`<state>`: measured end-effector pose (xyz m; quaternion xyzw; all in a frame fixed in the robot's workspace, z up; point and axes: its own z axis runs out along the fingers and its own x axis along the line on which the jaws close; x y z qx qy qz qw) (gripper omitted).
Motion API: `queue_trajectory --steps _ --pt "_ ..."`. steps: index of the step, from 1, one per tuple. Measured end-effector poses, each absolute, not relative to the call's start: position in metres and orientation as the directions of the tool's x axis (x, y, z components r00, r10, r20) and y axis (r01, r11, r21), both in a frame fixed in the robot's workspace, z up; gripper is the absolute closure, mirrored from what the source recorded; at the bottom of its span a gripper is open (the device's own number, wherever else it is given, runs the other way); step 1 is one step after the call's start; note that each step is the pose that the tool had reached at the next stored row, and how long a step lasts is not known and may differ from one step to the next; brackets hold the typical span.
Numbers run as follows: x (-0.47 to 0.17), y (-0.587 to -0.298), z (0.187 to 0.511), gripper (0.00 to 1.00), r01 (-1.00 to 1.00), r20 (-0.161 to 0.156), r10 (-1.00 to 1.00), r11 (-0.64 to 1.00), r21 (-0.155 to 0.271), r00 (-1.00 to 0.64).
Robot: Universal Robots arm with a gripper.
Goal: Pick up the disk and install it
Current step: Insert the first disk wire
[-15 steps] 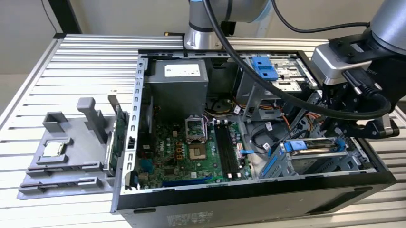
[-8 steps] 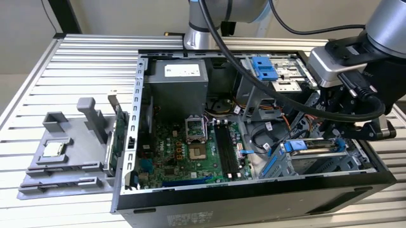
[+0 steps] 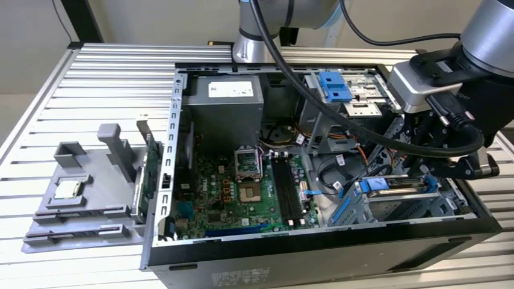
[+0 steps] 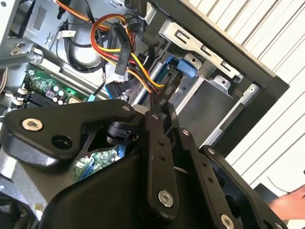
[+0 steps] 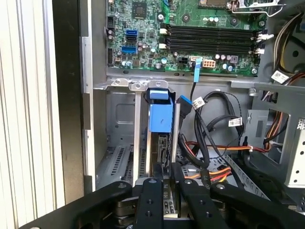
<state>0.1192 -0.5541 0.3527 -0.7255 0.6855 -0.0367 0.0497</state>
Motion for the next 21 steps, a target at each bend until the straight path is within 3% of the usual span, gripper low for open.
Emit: queue_trajectory --steps 21 --pt "0.1172 -0.5542 0.3484 1.0 -0.99 -0.02 -0.999 -0.029 -0.142 0.032"
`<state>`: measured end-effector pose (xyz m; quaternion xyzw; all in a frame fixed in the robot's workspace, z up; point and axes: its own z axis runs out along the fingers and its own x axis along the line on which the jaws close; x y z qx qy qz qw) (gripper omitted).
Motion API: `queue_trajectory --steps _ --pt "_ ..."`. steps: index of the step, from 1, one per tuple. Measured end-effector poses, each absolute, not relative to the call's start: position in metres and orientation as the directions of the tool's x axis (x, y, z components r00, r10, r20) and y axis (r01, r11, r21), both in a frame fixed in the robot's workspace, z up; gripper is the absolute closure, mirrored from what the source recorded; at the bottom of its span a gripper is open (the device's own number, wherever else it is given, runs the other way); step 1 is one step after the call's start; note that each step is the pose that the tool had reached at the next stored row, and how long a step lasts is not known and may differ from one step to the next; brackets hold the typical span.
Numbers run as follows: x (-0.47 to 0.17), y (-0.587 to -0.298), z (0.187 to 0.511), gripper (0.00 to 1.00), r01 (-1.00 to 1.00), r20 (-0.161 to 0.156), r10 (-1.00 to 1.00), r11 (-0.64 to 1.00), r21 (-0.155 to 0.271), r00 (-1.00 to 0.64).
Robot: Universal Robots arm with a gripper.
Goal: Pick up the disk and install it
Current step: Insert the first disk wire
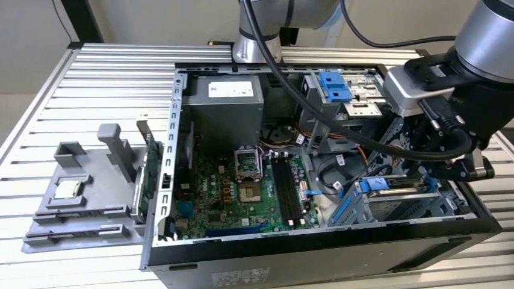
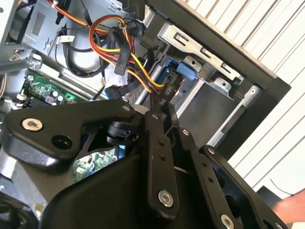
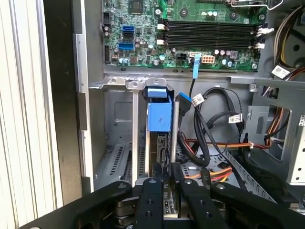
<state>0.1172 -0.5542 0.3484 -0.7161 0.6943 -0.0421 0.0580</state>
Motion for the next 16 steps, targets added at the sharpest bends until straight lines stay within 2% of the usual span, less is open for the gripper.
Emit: queue_trajectory --steps 9,16 --pt "0.1155 -0.5542 0.3441 1.0 -0.989 -0.019 -1.0 0.028 -0.146 -0.025" --pt "0.1152 -0.5537 0.3401 1.0 -0.986 -0.019 -0.999 0.031 -0.165 -0.029"
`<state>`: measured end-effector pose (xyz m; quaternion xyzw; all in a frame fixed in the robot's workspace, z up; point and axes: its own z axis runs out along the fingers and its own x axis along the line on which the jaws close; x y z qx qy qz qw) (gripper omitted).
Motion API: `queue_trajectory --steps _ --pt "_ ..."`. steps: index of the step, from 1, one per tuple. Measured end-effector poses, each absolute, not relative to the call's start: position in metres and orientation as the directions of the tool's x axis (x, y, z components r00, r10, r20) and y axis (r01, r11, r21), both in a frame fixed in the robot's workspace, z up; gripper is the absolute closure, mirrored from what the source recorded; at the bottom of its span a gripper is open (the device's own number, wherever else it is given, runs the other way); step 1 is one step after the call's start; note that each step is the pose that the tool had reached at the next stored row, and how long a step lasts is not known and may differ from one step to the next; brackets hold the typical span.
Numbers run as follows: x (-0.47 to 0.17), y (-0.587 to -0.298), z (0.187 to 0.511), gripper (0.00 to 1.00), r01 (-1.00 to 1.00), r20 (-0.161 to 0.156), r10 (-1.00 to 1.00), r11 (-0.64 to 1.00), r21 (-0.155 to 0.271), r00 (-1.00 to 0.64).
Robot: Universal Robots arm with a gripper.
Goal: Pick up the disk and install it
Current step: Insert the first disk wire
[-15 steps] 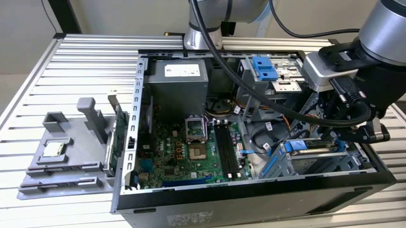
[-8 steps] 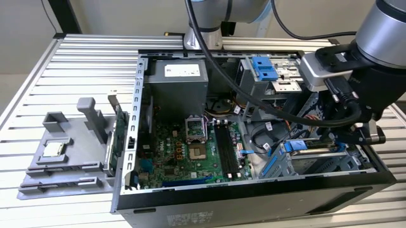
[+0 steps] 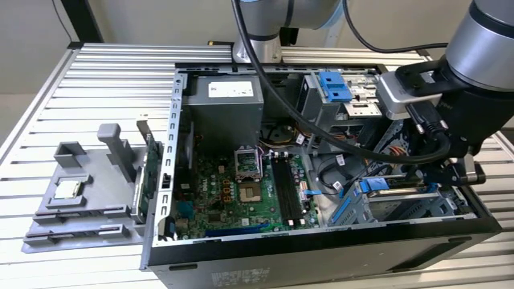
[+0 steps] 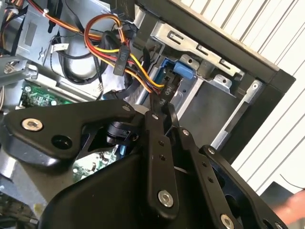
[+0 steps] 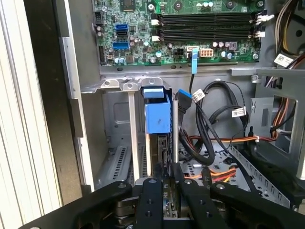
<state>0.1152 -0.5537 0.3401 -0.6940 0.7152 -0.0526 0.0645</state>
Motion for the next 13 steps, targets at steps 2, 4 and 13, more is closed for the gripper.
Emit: queue_trajectory --steps 2,4,13 --pt "0.115 -0.5537 0.3388 1.0 -0.984 -0.019 -0.999 0.031 -0.177 -0.028" --pt "0.1139 -0.5537 0.338 1.0 -0.982 -0.02 -0.999 0.031 -0.184 -0.028" --pt "0.107 -0.5537 0.3371 1.0 -0.981 -0.022 -1.0 0.015 -0.195 -0.011"
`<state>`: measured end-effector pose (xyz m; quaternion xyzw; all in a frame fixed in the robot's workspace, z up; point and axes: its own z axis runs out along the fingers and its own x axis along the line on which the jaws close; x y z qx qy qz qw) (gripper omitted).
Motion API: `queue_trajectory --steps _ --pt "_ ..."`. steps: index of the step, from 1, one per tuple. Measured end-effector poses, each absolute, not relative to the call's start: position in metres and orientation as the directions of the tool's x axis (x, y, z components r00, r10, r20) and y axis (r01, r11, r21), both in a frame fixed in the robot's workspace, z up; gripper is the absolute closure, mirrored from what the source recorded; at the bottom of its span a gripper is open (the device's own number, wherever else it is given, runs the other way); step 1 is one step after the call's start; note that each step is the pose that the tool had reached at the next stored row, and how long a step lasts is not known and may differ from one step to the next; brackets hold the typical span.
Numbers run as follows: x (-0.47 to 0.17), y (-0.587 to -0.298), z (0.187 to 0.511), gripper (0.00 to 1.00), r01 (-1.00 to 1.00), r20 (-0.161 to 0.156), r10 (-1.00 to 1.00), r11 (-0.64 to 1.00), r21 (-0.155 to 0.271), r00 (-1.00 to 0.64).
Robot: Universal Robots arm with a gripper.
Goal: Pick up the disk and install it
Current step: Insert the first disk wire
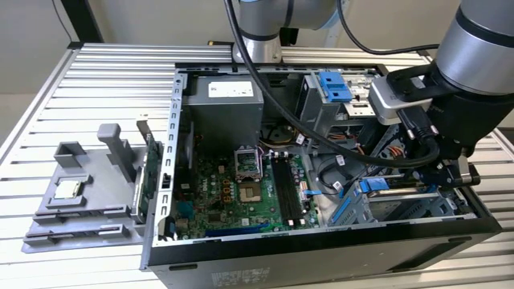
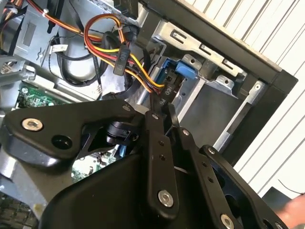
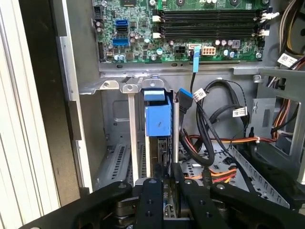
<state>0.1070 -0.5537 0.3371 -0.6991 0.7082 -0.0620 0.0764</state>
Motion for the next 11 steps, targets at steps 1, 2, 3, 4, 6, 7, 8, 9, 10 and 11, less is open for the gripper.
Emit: queue_trajectory --steps 1,2,3,4,6,7,8,9,10,11 --pt "0.1063 -0.5537 0.3371 1.0 -0.98 -0.022 -1.0 0.013 -0.197 -0.009" --pt "0.1057 -0.5537 0.3371 1.0 -0.98 -0.023 -1.0 0.012 -0.201 -0.007" --pt "0.1053 -0.5537 0.3372 1.0 -0.978 -0.026 -1.0 0.011 -0.206 -0.006" --pt "0.1048 -0.5537 0.3373 1.0 -0.977 -0.03 -1.0 0.011 -0.214 -0.005" --pt "0.1039 -0.5536 0.3371 1.0 -0.971 -0.035 -0.999 0.012 -0.237 -0.004" --pt "0.1032 -0.5536 0.3371 1.0 -0.968 -0.035 -0.999 0.012 -0.252 -0.003" --pt "0.1021 -0.5537 0.3372 1.0 -0.965 -0.035 -0.999 0.012 -0.262 -0.003" --pt "0.1009 -0.5538 0.3372 1.0 -0.964 -0.035 -0.999 0.012 -0.266 -0.003" --pt "0.0997 -0.5539 0.3371 1.0 -0.963 -0.035 -0.999 0.012 -0.268 -0.002" --pt "0.0987 -0.554 0.3371 1.0 -0.963 -0.035 -0.999 0.012 -0.268 -0.002"
